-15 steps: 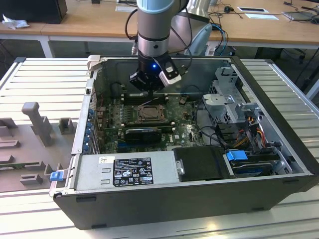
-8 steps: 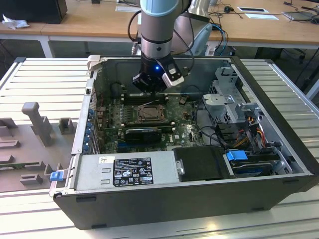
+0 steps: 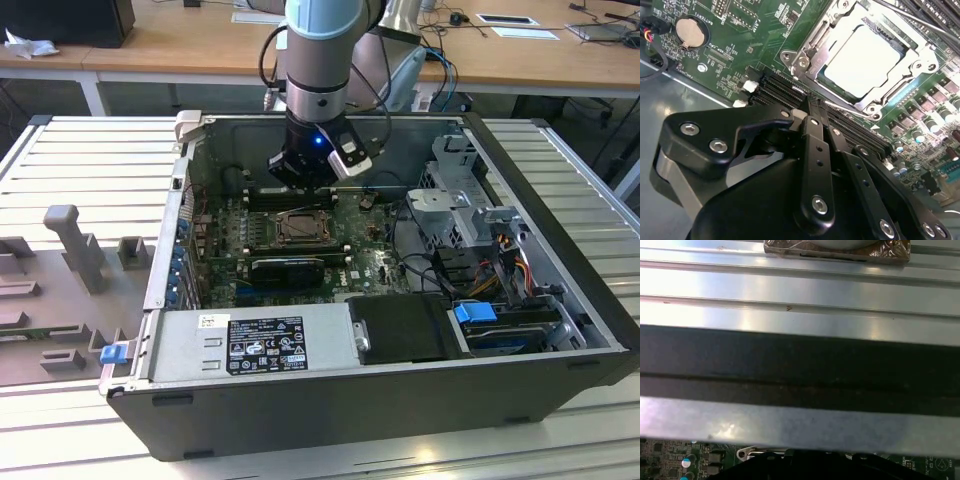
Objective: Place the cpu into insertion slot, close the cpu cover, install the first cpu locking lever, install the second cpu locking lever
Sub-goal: 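Install the first cpu locking lever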
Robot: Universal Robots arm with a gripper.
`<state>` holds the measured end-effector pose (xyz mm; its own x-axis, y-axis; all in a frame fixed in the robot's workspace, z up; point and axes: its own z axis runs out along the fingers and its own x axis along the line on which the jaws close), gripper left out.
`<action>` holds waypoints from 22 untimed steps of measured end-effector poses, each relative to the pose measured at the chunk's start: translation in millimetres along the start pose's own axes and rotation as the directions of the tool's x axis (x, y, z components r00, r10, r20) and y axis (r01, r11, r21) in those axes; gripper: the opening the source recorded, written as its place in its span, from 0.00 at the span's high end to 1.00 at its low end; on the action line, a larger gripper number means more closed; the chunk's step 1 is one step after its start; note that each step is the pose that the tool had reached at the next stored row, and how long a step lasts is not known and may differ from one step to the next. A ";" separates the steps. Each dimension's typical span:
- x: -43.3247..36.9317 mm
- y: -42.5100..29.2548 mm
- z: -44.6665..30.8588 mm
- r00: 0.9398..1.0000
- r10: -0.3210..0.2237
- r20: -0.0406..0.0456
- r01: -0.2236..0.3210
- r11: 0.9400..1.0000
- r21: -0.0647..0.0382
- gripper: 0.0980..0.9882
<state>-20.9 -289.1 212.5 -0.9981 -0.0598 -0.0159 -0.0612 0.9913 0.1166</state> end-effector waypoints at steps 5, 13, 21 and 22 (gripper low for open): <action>-2.3 -0.9 3.5 1.000 0.000 0.000 0.000 1.000 0.000 0.99; -4.0 -1.7 8.8 1.000 0.000 0.000 0.000 1.000 0.001 0.99; -4.1 -1.6 9.2 1.000 0.000 0.000 0.000 1.000 0.001 0.99; -4.1 -1.6 8.3 1.000 0.000 0.000 0.000 1.000 0.002 0.99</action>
<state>-16.7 -289.4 204.1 -0.9981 -0.0598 -0.0159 -0.0612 0.9915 0.1150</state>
